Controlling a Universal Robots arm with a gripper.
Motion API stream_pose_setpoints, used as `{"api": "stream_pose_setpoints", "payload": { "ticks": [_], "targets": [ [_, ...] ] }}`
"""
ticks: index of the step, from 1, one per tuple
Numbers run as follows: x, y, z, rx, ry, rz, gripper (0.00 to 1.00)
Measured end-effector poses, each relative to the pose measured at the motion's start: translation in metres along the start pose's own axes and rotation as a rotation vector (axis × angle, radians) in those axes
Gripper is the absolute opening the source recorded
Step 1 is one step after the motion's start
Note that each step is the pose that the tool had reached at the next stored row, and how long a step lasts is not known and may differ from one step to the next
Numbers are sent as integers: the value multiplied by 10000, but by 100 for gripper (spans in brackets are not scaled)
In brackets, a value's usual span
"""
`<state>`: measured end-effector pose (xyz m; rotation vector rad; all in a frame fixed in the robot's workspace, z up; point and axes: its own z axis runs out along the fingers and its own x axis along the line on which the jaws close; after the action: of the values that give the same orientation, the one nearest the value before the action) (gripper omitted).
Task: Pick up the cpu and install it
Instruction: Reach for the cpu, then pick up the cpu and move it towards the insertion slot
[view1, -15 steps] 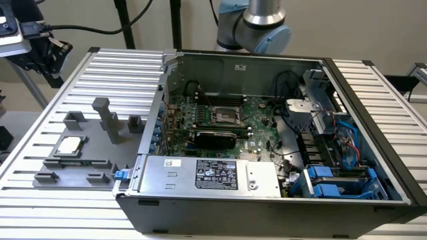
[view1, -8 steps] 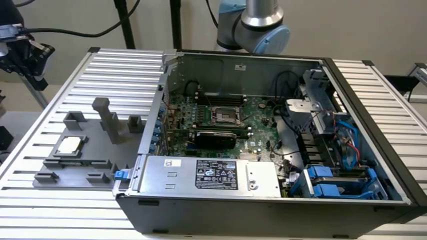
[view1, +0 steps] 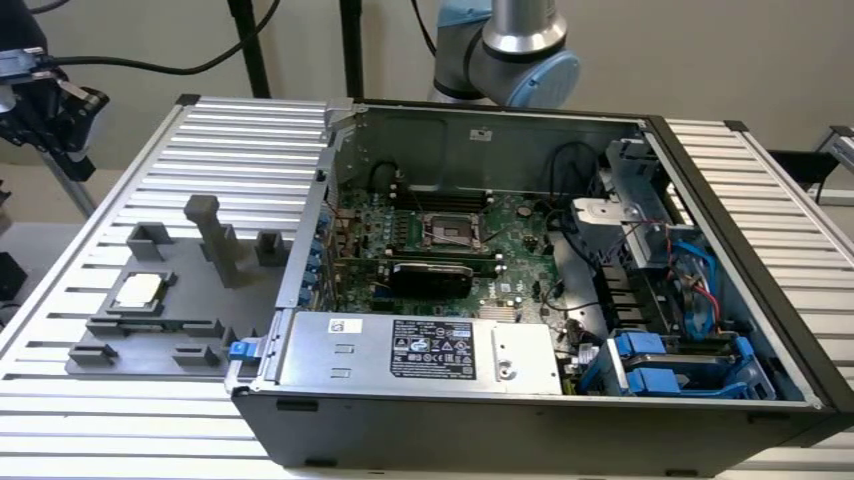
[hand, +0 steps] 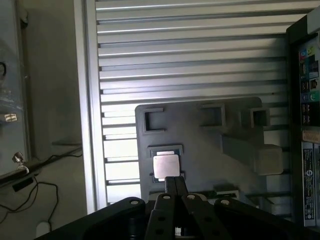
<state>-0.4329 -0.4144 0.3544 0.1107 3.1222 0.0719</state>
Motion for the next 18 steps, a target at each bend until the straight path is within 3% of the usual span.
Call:
{"api": "stream_pose_setpoints", "payload": {
  "ticks": [8,10,14,17,18],
  "targets": [
    [0,0,0,0,0,0,13],
    [0,0,0,0,0,0,25],
    [0,0,0,0,0,0,37],
    [0,0,0,0,0,0,55],
    [0,0,0,0,0,0,55]
  ]
}}
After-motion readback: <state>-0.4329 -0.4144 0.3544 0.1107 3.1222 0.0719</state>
